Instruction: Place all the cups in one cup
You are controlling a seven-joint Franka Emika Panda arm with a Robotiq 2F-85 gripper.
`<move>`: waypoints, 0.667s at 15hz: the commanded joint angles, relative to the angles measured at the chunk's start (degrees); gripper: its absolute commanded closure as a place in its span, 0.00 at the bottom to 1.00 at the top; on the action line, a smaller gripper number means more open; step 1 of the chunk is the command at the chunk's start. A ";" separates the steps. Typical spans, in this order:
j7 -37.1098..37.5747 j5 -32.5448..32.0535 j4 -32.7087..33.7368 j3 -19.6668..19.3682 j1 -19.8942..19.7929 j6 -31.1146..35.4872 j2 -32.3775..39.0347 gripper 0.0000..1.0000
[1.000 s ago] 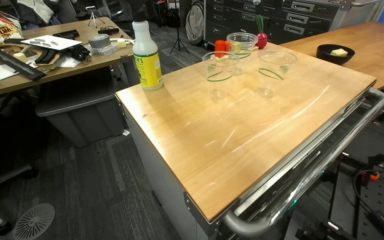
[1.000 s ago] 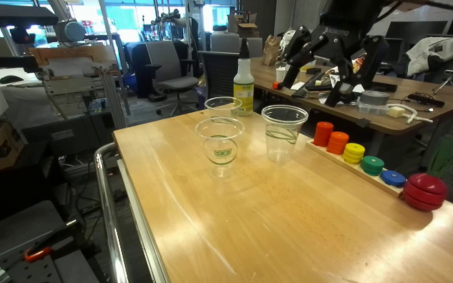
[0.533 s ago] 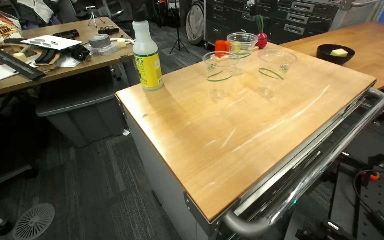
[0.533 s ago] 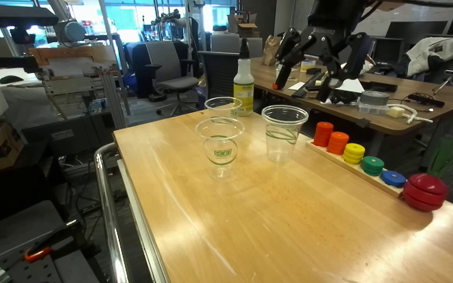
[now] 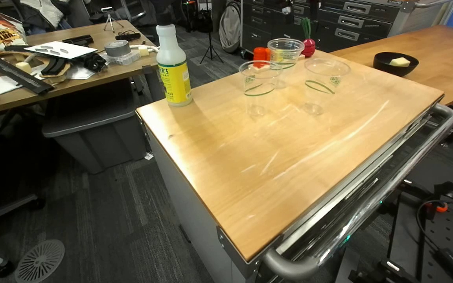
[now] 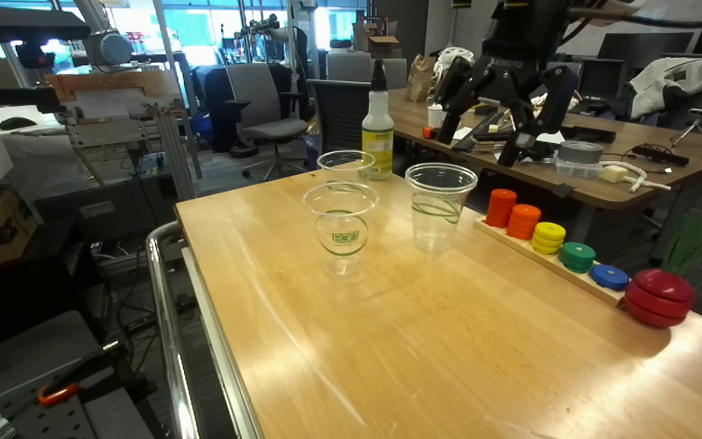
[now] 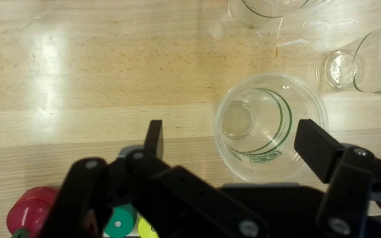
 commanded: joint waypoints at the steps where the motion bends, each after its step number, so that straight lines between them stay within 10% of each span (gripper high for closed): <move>1: 1.95 -1.87 0.81 -0.02 0.71 3.51 1.46 0.00; 9: 2.03 -3.35 -3.61 -0.07 0.67 9.85 2.52 0.00; 10: 1.84 -3.48 -4.30 -0.03 0.67 10.33 2.36 0.17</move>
